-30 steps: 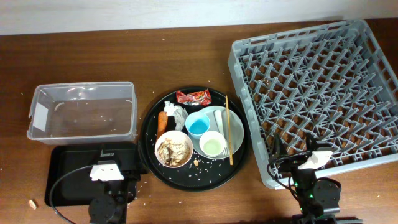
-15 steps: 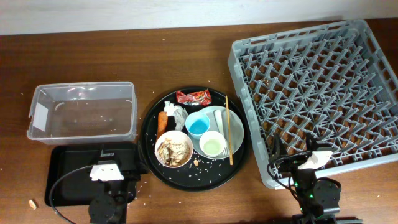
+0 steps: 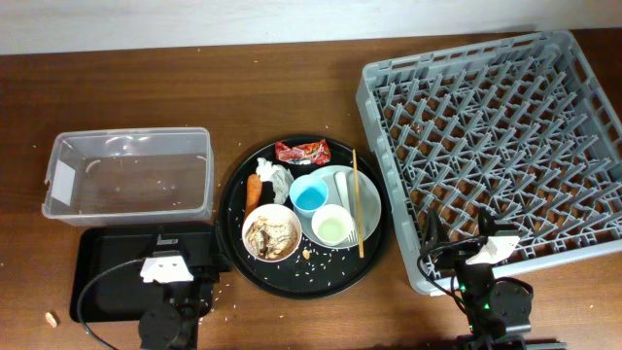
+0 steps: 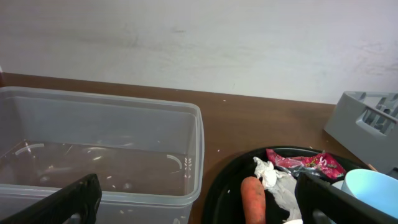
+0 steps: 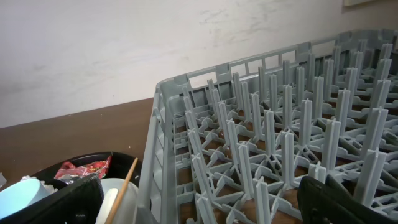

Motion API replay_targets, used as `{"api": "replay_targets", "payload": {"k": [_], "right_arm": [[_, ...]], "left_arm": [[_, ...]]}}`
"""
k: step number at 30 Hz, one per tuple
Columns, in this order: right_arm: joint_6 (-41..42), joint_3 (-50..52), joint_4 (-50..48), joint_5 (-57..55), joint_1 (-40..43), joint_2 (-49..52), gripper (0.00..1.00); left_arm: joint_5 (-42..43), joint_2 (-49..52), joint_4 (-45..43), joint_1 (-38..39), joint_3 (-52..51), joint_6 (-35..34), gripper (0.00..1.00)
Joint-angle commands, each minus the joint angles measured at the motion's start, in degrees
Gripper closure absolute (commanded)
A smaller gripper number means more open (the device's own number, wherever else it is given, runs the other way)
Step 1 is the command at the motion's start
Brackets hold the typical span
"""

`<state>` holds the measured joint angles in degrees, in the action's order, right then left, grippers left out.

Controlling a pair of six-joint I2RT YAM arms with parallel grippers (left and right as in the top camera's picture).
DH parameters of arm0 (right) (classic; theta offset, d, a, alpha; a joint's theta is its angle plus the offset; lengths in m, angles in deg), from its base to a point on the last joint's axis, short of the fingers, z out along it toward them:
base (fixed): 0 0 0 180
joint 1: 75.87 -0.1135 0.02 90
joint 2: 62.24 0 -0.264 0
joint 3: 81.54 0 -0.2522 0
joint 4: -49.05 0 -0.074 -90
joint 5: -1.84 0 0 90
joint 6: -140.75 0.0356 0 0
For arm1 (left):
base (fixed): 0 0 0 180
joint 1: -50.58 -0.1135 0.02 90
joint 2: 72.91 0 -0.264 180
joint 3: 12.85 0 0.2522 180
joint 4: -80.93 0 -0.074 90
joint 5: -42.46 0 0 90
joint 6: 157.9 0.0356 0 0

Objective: Sort waste into correct bins and load items into the dishwasher rack

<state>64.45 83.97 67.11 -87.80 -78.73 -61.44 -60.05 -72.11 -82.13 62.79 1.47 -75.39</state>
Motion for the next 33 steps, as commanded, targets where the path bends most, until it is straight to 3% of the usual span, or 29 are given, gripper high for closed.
{"api": "replay_targets", "payload": {"k": [1, 3, 7, 10, 13, 14, 18, 20, 22, 23, 26, 30, 33], "right_arm": [[0.3, 0.4, -0.1, 2.9, 0.3, -0.4, 0.01], [0.3, 0.4, -1.3, 6.9, 0.3, -0.4, 0.01], [1.3, -1.6, -1.7, 25.4, 0.3, -0.4, 0.02], [5.3, -11.6, 1.1, 29.2, 0.3, -0.3, 0.02], [5.3, -26.2, 13.9, 29.2, 0.3, 3.2, 0.02], [5.3, -33.3, 22.5, 29.0, 0.3, 7.0, 0.02], [3.5, -58.6, 51.8, 30.0, 0.3, 29.1, 0.01], [0.0, -68.4, 65.8, 30.1, 0.3, 41.6, 0.01], [-0.6, -69.2, 66.9, 36.9, 0.2, 49.2, 0.00], [-4.2, -69.2, 66.9, 39.9, -0.6, 52.5, 0.05], [1.2, -69.2, 67.2, 24.2, -10.8, 59.9, 0.05], [13.8, -69.2, 63.6, 6.5, -30.9, 70.6, 0.16], [22.4, -69.2, 60.9, -0.8, -35.3, 79.7, 0.18]], "left_arm": [[1.4, -0.1, 0.4, -0.4, 0.0, 0.7, 0.01], [8.9, -0.1, 0.4, -0.4, 0.0, 0.7, 0.01], [28.9, -0.1, 0.3, -0.4, 2.4, 0.7, 0.01], [27.0, 0.6, 8.2, -0.4, 15.1, 0.7, 0.01], [26.1, 8.9, 21.6, -0.4, 31.3, 0.7, 0.01], [25.8, 15.1, 27.8, -0.4, 37.8, 0.7, 0.01], [26.9, 41.2, 50.8, -0.3, 64.2, 0.7, 0.01], [29.3, 49.9, 57.8, -0.4, 73.2, 0.7, 0.01], [32.6, 52.6, 59.4, -0.4, 74.2, 0.7, 0.01], [32.7, 53.3, 60.6, -0.4, 74.2, 0.7, 0.01], [32.7, 53.5, 61.7, -0.4, 74.2, 0.7, 0.01], [32.7, 53.5, 62.4, -0.4, 74.2, 0.7, 0.01], [32.7, 53.5, 63.7, -0.4, 74.2, 0.7, 0.02]]}}
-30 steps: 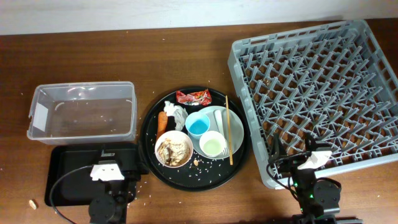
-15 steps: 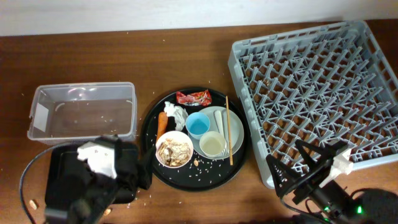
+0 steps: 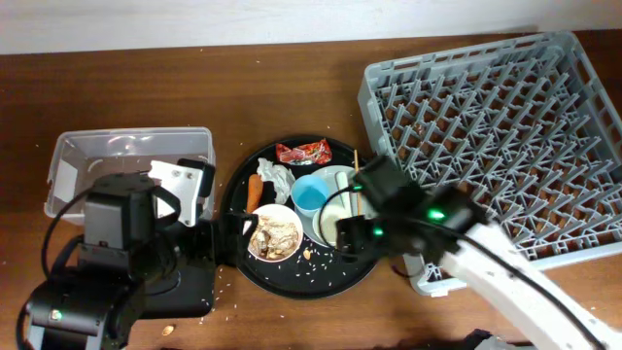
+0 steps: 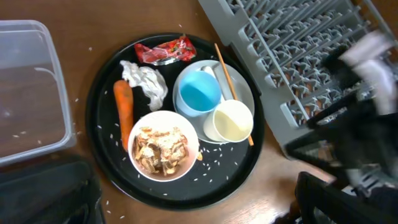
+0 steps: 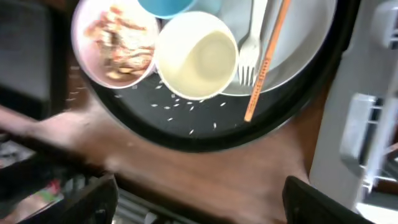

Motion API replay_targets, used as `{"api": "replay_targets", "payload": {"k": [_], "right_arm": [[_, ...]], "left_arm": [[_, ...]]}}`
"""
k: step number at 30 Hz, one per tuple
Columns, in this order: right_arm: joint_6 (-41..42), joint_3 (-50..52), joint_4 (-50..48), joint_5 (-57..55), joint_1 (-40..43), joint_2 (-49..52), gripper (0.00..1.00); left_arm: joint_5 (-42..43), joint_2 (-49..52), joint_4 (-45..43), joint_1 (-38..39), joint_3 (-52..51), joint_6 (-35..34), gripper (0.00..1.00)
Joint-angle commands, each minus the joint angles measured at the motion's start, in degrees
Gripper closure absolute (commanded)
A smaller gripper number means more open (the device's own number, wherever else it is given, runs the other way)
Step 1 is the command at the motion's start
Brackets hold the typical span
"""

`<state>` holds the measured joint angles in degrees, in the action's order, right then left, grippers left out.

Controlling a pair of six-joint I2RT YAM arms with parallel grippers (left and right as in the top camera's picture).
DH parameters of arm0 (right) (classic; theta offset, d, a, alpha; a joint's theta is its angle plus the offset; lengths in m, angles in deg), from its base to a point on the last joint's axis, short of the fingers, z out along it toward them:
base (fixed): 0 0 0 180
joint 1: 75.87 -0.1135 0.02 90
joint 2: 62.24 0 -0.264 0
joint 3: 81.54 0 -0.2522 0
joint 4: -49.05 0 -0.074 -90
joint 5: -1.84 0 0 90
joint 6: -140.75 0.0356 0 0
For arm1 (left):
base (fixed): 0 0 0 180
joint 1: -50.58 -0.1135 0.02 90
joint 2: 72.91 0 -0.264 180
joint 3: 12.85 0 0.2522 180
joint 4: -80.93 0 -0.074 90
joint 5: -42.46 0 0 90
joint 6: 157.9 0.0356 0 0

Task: Sort waste into correct bins and load items into the dishwasher rack
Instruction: 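Reach both grippers to the white cup and grasp it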

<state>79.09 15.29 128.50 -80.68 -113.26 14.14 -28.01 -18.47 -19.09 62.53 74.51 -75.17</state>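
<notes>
A round black tray (image 3: 292, 284) holds a red wrapper (image 3: 302, 152), a carrot (image 3: 254, 192), a crumpled tissue (image 3: 278, 178), a blue cup (image 3: 311, 196), a cream cup (image 5: 196, 55) and a bowl of food scraps (image 3: 273, 233). A fork (image 5: 252, 46) and a chopstick (image 5: 267, 59) lie on a white plate (image 5: 305, 43). My left gripper (image 3: 231, 231) hangs open above the tray's left edge. My right gripper (image 3: 352, 236) hangs open over the cream cup and plate. Neither holds anything. The grey dishwasher rack (image 3: 496, 126) is on the right.
A clear plastic bin (image 3: 126, 156) stands at the left with a black bin (image 3: 194, 292) in front of it, mostly under my left arm. Rice grains are scattered on the tray and table. The rack's corner (image 5: 360, 124) is close beside my right gripper.
Both arms have left their low spots at the table's front. The left wrist is now high, looking down on the tray. The right arm reaches left from the rack's corner, over the tray.
</notes>
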Motion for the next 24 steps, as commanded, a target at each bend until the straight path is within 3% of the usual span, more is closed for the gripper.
{"api": "replay_targets", "payload": {"k": [1, 2, 6, 7, 11, 12, 14, 18, 20, 24], "right_arm": [[7.8, -0.5, -0.8, -8.0, -0.3, 5.4, 0.20], [7.8, -0.5, -1.2, -8.3, 0.1, 5.7, 0.20], [7.7, -0.6, -1.6, -8.2, 4.2, 4.7, 0.21], [7.7, -0.6, -1.4, -8.2, 4.9, 4.3, 0.23], [7.7, -2.2, -1.0, -4.5, 13.0, -6.0, 0.25], [7.8, -2.3, -0.7, -4.5, 14.8, -10.0, 0.24], [7.7, -2.3, 1.0, -4.6, 17.8, -16.7, 0.22], [7.7, -2.3, 8.0, -6.1, 19.5, -20.1, 0.19], [7.0, -2.3, 9.1, -6.3, 19.5, -19.1, 0.18], [7.1, -2.3, 9.2, -6.3, 19.5, -17.0, 0.16]], "left_arm": [[1.3, -0.1, 1.0, 0.0, 1.1, 0.5, 0.09], [1.3, 0.0, 1.3, 0.6, 1.1, 0.7, 0.10], [0.6, 2.1, 1.6, 3.8, 1.1, 2.4, 0.37], [0.3, 3.3, 1.6, 5.2, 1.1, 2.4, 0.40], [-5.5, 14.6, -3.0, 14.5, 1.1, 1.1, 0.54], [-10.1, 18.5, -4.7, 17.2, 1.1, -2.4, 0.57], [-11.0, 25.7, -9.0, 22.1, 1.1, -7.8, 0.62], [-18.0, 41.7, -15.4, 29.7, 1.1, -22.9, 0.66], [-19.0, 45.0, -15.9, 29.8, 1.1, -27.3, 0.69], [-19.8, 46.3, -15.7, 29.8, 0.9, -29.7, 0.69]]}}
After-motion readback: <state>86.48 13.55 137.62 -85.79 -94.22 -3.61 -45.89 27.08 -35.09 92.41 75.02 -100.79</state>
